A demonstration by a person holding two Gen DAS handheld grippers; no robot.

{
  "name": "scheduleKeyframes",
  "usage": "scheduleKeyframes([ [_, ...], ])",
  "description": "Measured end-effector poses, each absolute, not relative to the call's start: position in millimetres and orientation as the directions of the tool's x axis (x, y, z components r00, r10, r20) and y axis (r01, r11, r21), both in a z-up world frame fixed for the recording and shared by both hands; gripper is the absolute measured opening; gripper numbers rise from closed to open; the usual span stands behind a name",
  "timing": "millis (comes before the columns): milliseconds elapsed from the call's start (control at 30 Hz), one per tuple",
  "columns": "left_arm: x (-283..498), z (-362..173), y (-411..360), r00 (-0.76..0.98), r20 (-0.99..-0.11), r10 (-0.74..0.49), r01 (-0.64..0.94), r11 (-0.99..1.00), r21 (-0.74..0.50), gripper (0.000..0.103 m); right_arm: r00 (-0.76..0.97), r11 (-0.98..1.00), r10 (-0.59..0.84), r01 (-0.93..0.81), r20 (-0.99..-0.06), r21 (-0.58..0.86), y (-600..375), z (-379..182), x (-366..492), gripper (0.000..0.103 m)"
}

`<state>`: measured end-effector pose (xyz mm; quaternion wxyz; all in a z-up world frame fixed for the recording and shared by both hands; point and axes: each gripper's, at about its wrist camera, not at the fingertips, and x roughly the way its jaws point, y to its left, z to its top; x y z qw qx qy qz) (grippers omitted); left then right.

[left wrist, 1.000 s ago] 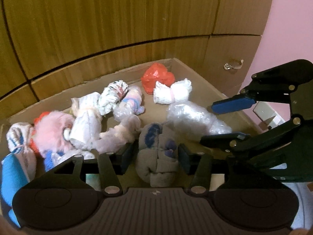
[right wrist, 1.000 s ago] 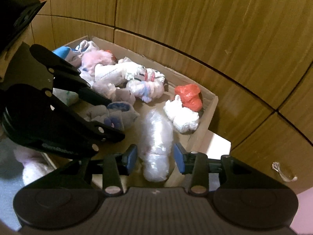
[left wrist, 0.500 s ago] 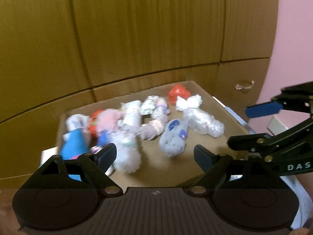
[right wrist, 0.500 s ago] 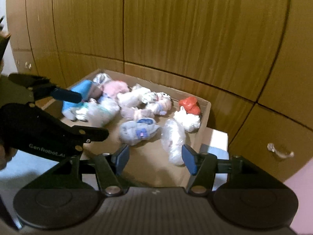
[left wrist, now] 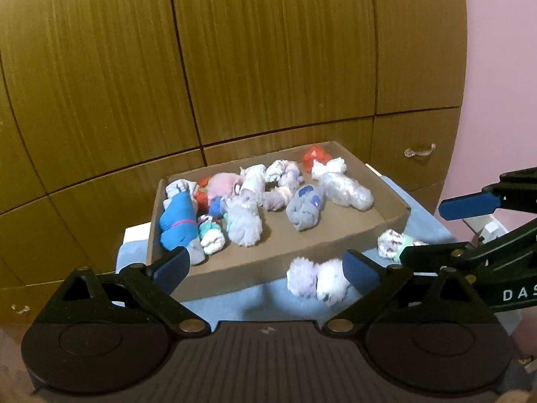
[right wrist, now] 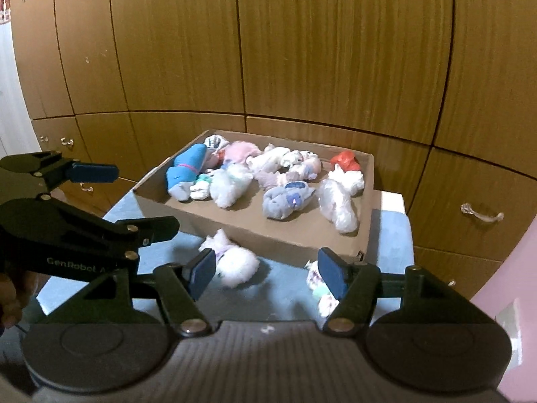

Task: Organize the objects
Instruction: 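Grasp the white fluffy double bundle with left tool while right grasps green-banded white roll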

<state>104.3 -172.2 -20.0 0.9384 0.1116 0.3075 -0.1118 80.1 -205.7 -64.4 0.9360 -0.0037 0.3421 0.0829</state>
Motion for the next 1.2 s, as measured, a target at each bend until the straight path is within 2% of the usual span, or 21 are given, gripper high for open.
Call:
scheduleKeyframes([
  [567,85,-39,-176,0.772,-0.624,-0.12,0.266,0.953,0.146,0.099,0.754,0.991,0.134,-0.097,-0.643,0.092,-210,-81,58,0.064],
  [900,115,-90,-180,0.744,-0.659,-0.109,0.244,0.963,0.117,0.1,0.752,0.996,0.048,0.014,-0.658,0.089,-236,-119,80,0.064],
  [1200,149,-107,-206,0.741,-0.655,-0.148,0.297,0.947,0.121,0.101,0.735,0.998,0.053,-0.02,-0.676,0.057,-249,-146,114,0.062],
])
